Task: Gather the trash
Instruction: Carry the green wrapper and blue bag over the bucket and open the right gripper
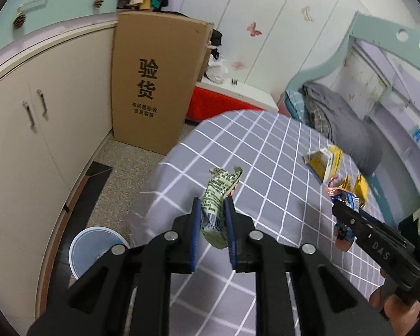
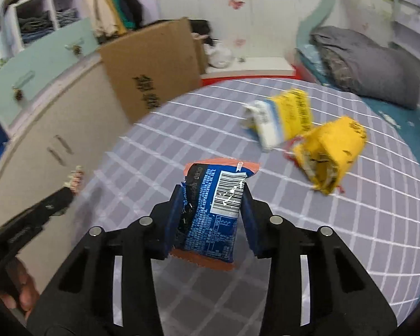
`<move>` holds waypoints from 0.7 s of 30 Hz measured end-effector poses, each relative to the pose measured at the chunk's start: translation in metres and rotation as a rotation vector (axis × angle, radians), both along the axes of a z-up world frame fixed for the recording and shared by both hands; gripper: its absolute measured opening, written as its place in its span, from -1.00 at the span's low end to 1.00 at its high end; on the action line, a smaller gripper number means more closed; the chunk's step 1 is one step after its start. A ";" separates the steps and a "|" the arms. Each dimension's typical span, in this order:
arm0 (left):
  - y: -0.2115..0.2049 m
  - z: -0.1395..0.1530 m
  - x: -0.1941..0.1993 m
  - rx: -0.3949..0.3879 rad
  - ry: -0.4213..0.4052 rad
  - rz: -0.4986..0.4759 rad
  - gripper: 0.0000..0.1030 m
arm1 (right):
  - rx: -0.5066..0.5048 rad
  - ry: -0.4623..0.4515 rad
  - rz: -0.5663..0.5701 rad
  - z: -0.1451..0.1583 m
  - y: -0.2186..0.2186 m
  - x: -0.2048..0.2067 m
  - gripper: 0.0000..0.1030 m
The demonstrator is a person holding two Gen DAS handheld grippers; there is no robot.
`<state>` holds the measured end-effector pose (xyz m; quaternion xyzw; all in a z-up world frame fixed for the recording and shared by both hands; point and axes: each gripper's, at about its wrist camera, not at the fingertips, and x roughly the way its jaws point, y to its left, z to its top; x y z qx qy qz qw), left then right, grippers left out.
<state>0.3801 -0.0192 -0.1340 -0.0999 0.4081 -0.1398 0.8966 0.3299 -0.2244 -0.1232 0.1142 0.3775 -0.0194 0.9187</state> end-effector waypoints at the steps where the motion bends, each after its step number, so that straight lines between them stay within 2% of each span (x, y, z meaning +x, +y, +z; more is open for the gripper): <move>1: 0.007 0.003 -0.003 -0.004 -0.006 0.013 -0.69 | 0.006 -0.005 0.015 0.003 0.008 -0.002 -0.23; 5: 0.034 0.010 -0.016 -0.013 -0.024 0.056 -0.69 | 0.047 -0.034 0.129 0.018 0.047 -0.006 -0.23; 10: 0.079 0.013 -0.034 -0.018 -0.031 0.129 -0.69 | 0.072 -0.033 0.264 0.022 0.103 -0.002 -0.23; 16: 0.137 0.005 -0.050 -0.023 -0.020 0.230 -0.69 | 0.068 0.005 0.415 0.007 0.178 0.014 -0.23; 21: 0.178 -0.010 -0.052 -0.017 0.006 0.300 -0.69 | 0.056 0.047 0.494 -0.012 0.223 0.025 -0.23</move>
